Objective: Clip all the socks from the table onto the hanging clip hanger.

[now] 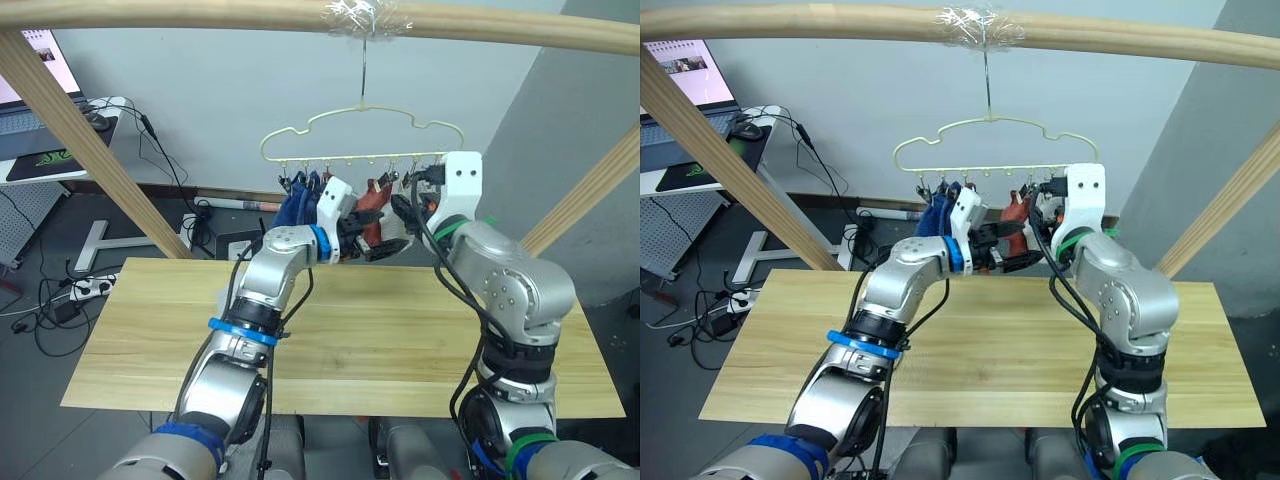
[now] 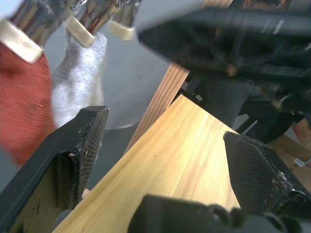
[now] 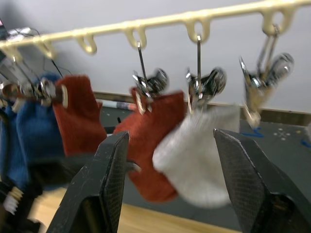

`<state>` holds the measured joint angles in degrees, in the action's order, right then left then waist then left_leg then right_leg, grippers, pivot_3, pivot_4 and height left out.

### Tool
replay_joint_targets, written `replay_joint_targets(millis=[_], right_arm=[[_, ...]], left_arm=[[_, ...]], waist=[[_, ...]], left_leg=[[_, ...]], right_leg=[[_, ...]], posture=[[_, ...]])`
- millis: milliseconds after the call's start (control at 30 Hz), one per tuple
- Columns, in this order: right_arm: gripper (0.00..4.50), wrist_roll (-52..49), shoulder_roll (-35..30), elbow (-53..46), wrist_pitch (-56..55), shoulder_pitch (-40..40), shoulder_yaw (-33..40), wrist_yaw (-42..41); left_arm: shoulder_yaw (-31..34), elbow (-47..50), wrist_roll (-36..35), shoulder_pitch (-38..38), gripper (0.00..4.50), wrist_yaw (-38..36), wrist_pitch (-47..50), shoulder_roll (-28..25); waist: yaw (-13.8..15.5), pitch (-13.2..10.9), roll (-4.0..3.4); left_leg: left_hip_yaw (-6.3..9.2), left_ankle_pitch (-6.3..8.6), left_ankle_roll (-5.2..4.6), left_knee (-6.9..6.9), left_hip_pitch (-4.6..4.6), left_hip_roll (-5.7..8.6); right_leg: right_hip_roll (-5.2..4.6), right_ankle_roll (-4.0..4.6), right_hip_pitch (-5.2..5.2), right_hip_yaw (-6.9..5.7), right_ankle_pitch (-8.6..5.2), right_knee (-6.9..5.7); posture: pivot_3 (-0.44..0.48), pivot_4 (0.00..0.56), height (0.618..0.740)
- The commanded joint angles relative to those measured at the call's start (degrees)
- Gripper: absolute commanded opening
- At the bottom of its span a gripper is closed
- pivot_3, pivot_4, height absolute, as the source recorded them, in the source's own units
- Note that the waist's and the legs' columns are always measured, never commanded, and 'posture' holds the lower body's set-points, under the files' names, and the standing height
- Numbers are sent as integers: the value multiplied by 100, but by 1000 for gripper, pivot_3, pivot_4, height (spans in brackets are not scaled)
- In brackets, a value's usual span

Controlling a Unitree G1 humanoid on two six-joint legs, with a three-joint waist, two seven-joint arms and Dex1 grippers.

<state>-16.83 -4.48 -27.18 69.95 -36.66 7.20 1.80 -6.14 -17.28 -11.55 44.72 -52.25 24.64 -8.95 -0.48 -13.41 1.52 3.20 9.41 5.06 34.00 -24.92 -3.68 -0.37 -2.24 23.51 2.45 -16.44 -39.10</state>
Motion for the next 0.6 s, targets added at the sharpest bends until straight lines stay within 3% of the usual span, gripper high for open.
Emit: replay_joint_targets(millis=[33, 233, 433, 567, 600], right_arm=[[2865, 133, -40, -683, 45, 258, -43, 168], [2865, 411, 181, -1115, 40, 813, 74, 548], [2865, 545, 227, -1026, -126, 865, 103, 584], [1955, 590, 236, -903, -233, 824, 167, 595], [1955, 591, 254, -850, -259, 805, 185, 589]], left_arm=[[288, 784, -550, -1, 4335, -158, 491, -246], [703, 1623, -1546, 33, 4335, -453, 1630, -926], [727, 1941, -2002, 105, 4335, -538, 2077, -1328], [712, 1985, -2071, 159, 4360, -472, 2086, -1409], [717, 1938, -2065, 175, 4360, -425, 2060, -1399]], waist=[[-3, 0, 0], [-39, 1, 0], [-79, 1, 0], [-105, 1, 0], [-108, 1, 0]], left_leg=[[0, 0, 0, 0, 0, 0], [1, 0, 0, 1, 2, -1], [1, 0, 1, 7, 3, 0], [1, 0, 0, 7, 4, 0], [1, 0, 0, 7, 4, 0]], right_leg=[[0, 0, 0, 0, 0, 0], [0, 0, -1, 0, 0, 0], [-1, 0, -5, 0, 0, 0], [-1, 0, -5, 1, 0, 0], [-1, 0, -5, 0, 0, 0]], posture=[[46, 193, 740], [30, 191, 740], [21, 193, 740], [23, 194, 740], [23, 194, 740]])
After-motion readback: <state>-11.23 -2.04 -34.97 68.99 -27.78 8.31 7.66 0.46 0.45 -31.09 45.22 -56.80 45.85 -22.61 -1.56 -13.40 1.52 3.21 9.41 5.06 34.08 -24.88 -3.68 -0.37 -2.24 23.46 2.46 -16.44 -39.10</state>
